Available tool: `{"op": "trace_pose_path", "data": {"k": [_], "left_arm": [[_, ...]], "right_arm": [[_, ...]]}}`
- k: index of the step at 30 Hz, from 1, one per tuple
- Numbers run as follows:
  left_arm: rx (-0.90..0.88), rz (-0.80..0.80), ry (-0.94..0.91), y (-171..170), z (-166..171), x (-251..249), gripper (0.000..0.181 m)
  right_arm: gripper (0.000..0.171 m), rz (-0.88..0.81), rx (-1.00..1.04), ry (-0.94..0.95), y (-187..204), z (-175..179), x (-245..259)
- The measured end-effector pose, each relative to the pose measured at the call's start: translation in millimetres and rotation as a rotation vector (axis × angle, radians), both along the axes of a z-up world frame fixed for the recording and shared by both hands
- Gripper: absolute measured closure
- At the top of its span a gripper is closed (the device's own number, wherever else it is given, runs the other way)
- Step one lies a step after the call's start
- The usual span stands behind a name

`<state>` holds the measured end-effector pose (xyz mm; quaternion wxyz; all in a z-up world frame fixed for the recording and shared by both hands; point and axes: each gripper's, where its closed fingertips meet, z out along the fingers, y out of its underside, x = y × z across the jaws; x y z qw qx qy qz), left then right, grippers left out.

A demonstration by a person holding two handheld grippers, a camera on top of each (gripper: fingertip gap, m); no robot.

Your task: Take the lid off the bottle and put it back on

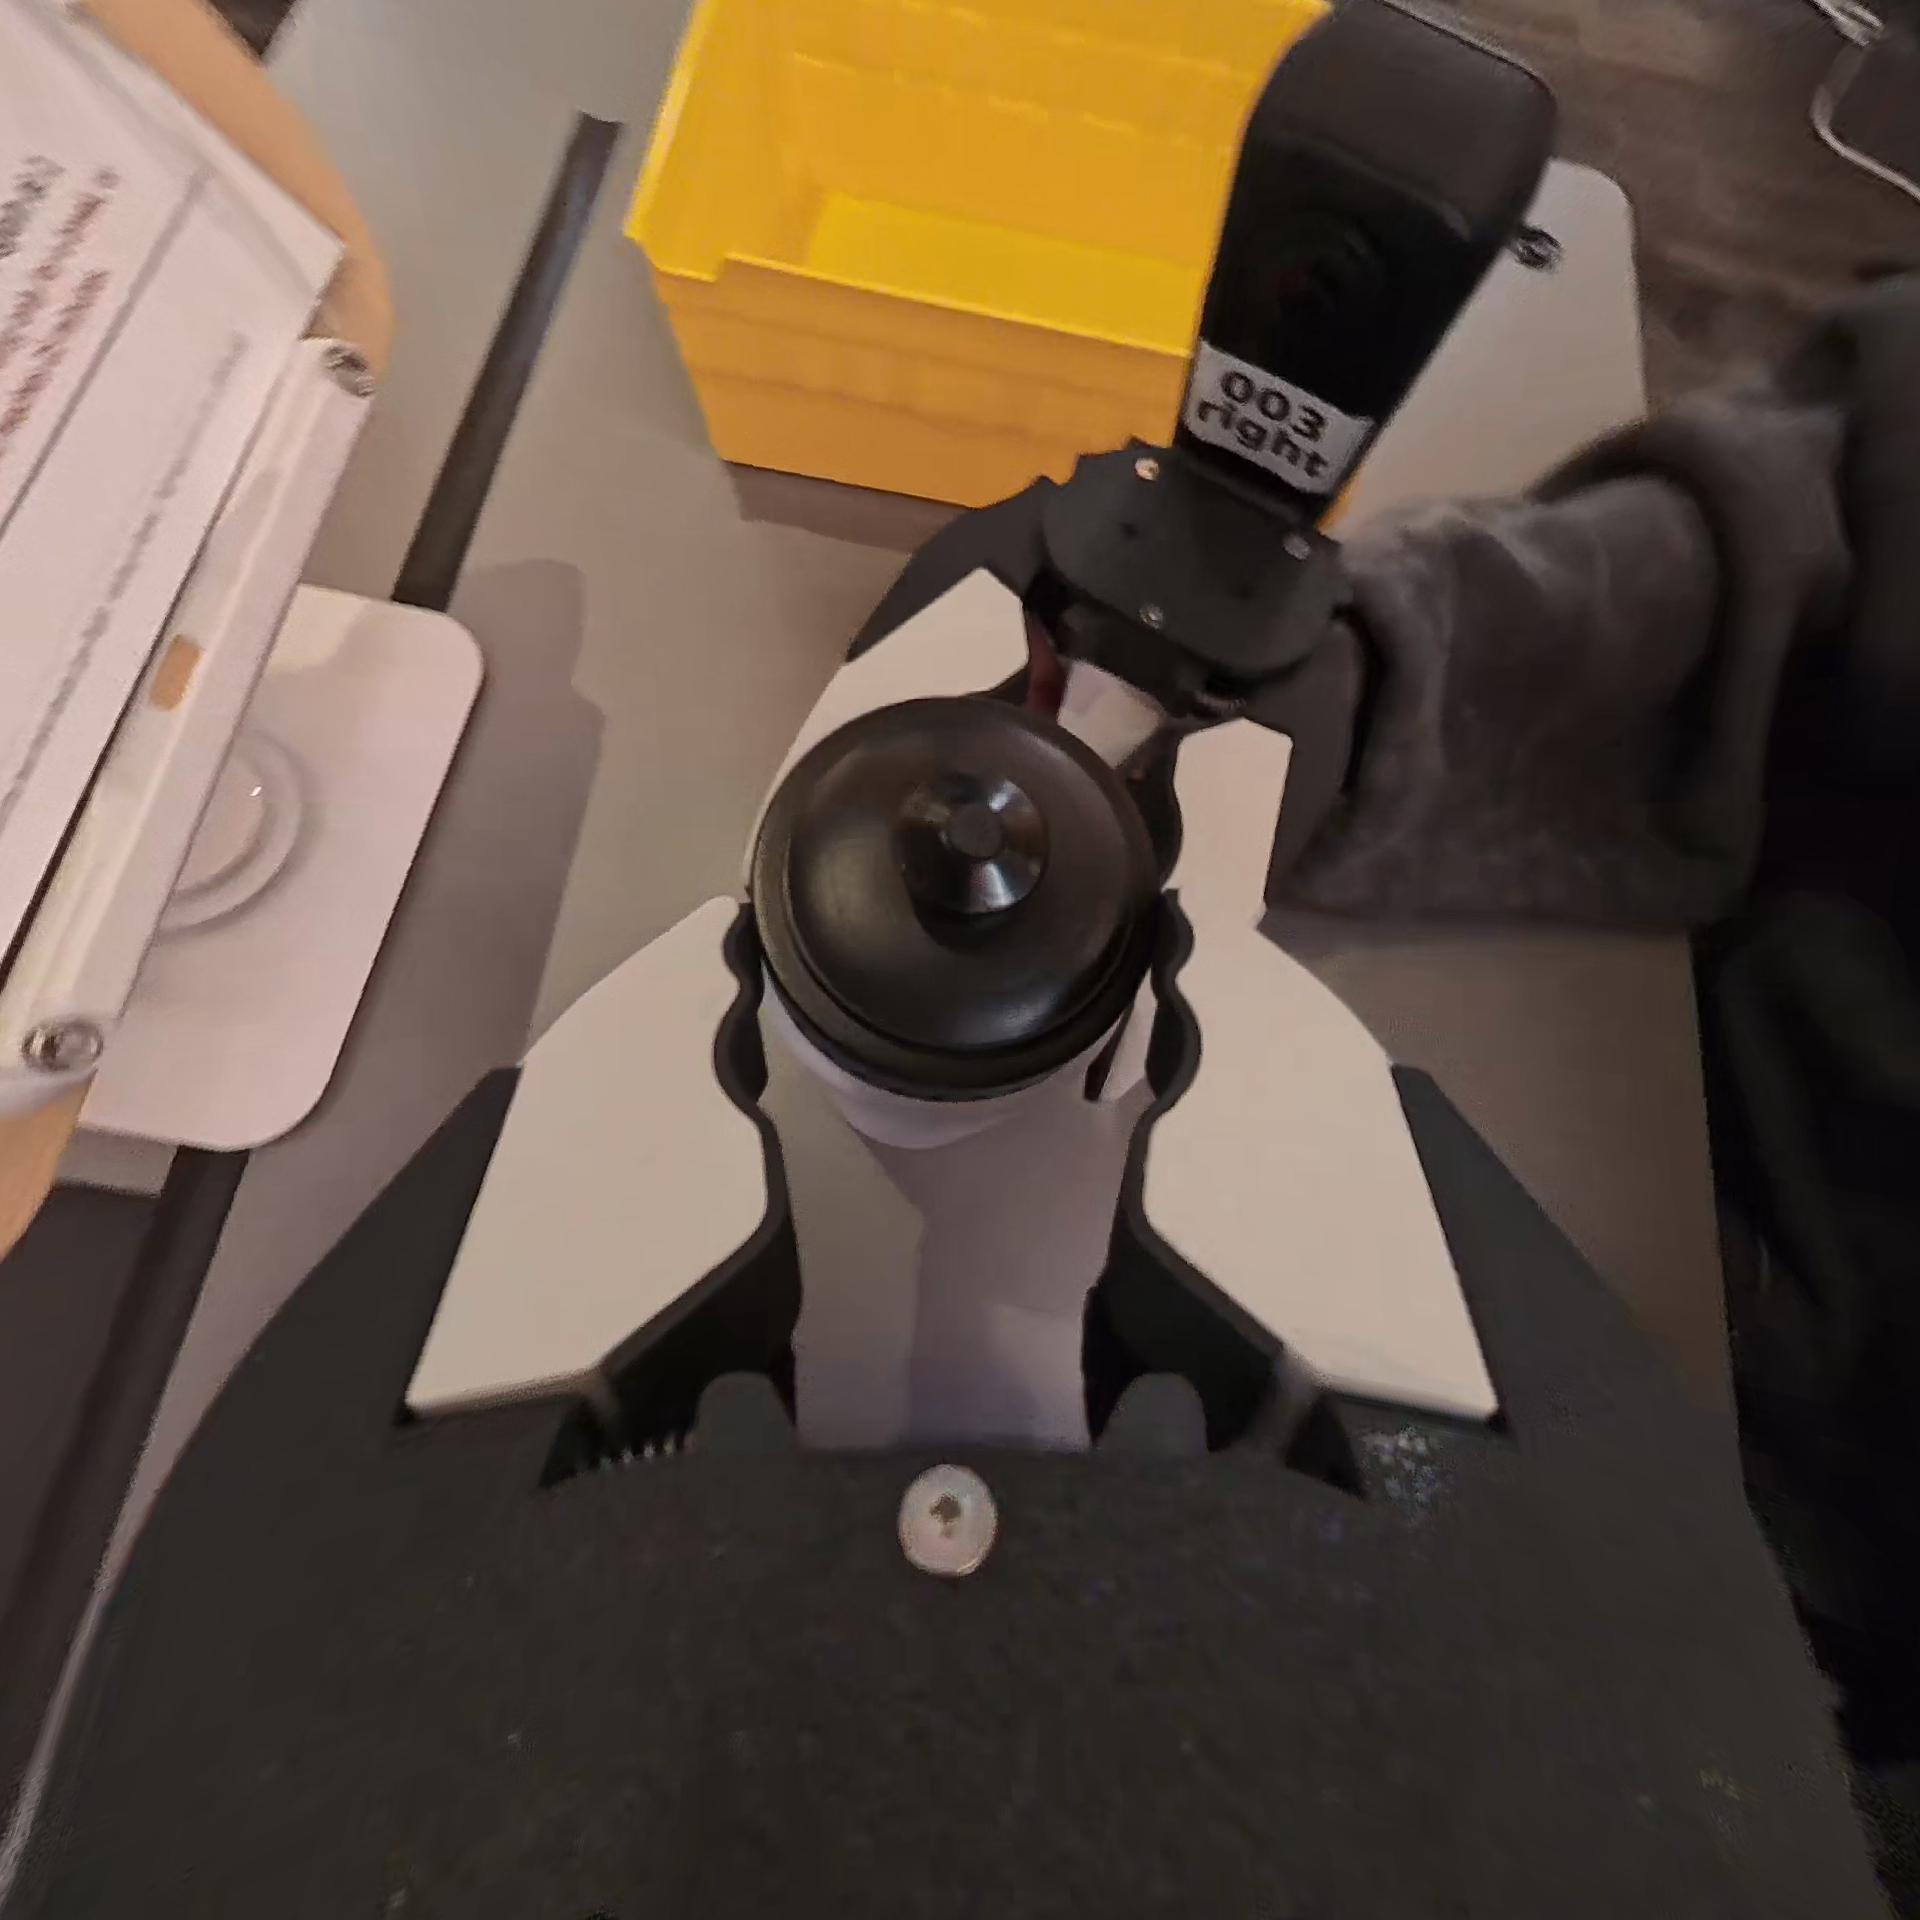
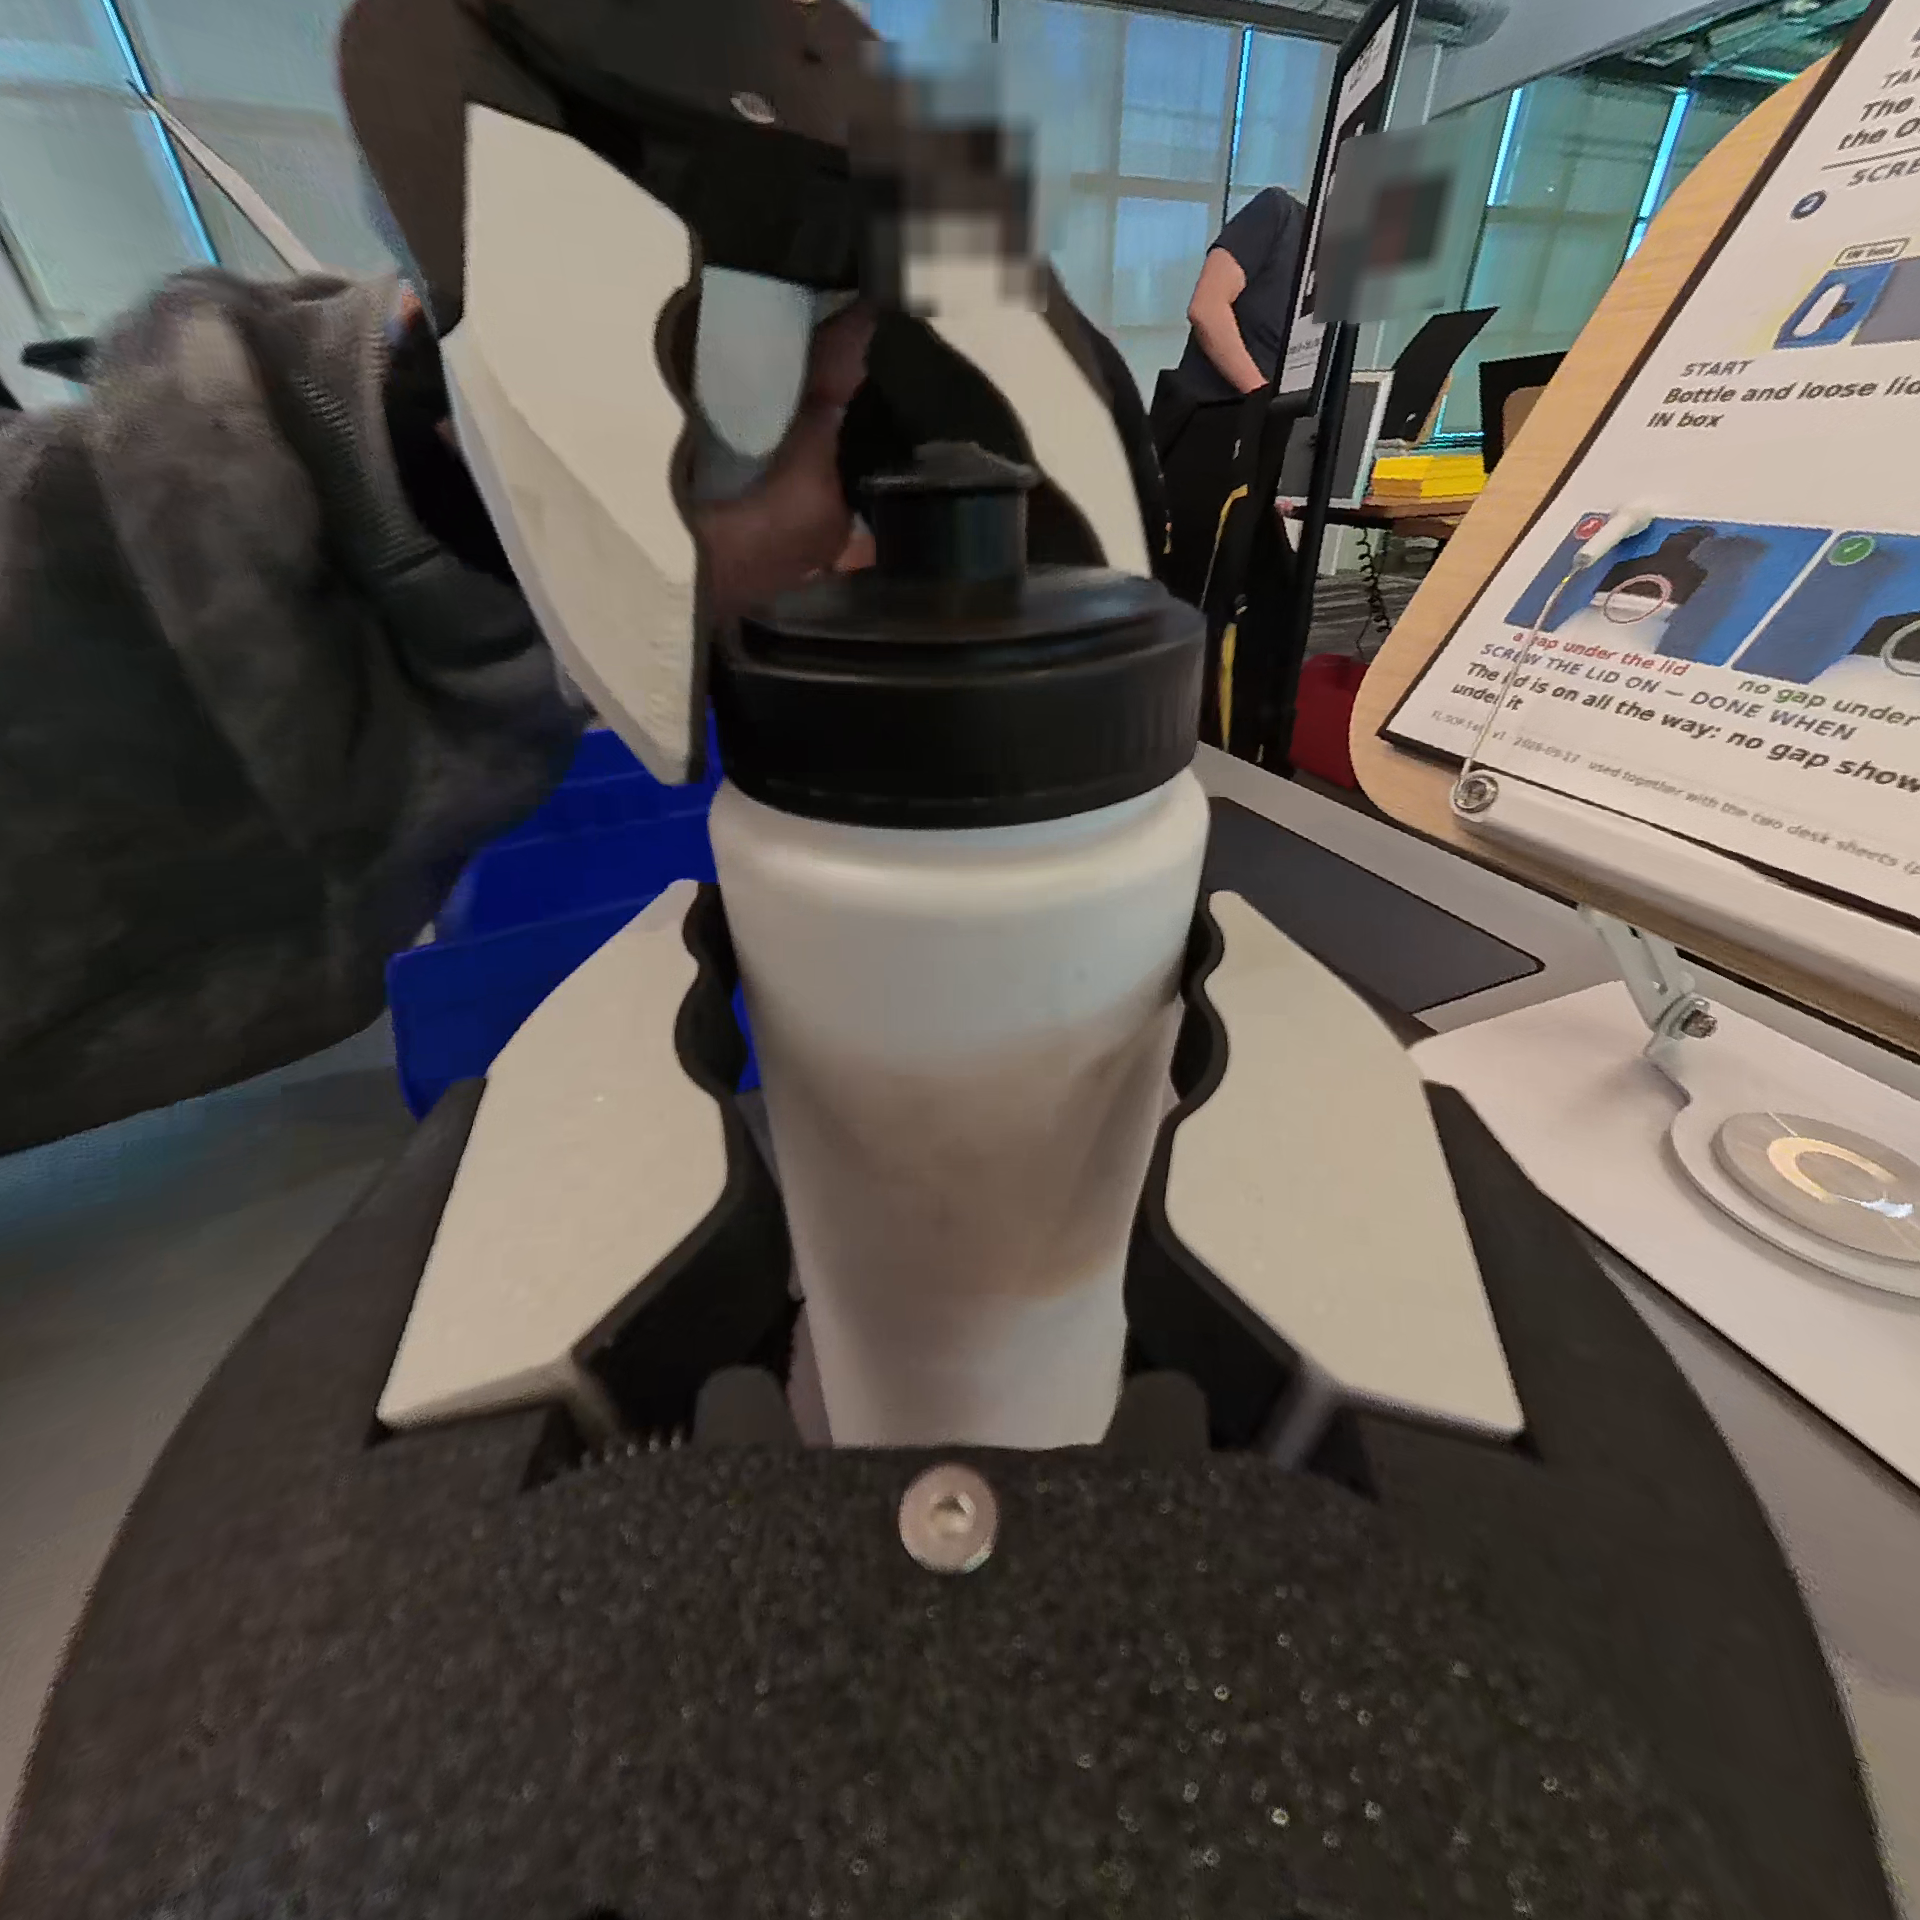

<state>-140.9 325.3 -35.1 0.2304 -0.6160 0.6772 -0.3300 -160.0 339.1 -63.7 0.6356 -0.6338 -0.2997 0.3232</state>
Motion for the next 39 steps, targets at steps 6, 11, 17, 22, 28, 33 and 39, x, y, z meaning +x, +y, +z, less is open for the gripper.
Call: {"op": "trace_pose_path", "data": {"k": [6, 11, 17, 22, 28, 33, 39], "left_arm": [[0.023, -0.351, 0.093, -3.9, -1.1, -5.0, 0.11], [0.002, -0.491, 0.073, -4.2, -0.3, -0.4, 0.11], [-0.007, -0.326, -0.025, -5.8, 3.2, -6.7, 0.11], [0.074, 0.112, -0.221, -3.4, 25.8, -0.4, 0.078], [0.102, 0.764, -0.319, 0.9, 27.6, -6.2, 0.079], [0.039, 1.067, -0.388, -4.6, 23.9, -2.1, 0.08], [0.082, 1.275, -0.369, 13.4, 12.2, -5.0, 0.102]], "right_arm": [[0.089, 0.057, 0.008, 0.028, -4.5, 0.6, -2.6], [0.089, 0.069, 0.016, 0.051, -4.4, 1.3, 0.6], [0.089, 0.049, 0.026, 0.027, -4.1, 1.0, -3.0], [0.089, 0.017, 0.033, 0.025, -2.4, 1.1, -4.2], [0.089, -0.024, 0.031, 0.022, -0.4, 1.1, -5.3], [0.089, -0.036, 0.03, 0.014, 0.3, 1.0, -6.6], [0.088, -0.04, 0.024, 0.008, 0.2, 0.7, -6.7]]}}
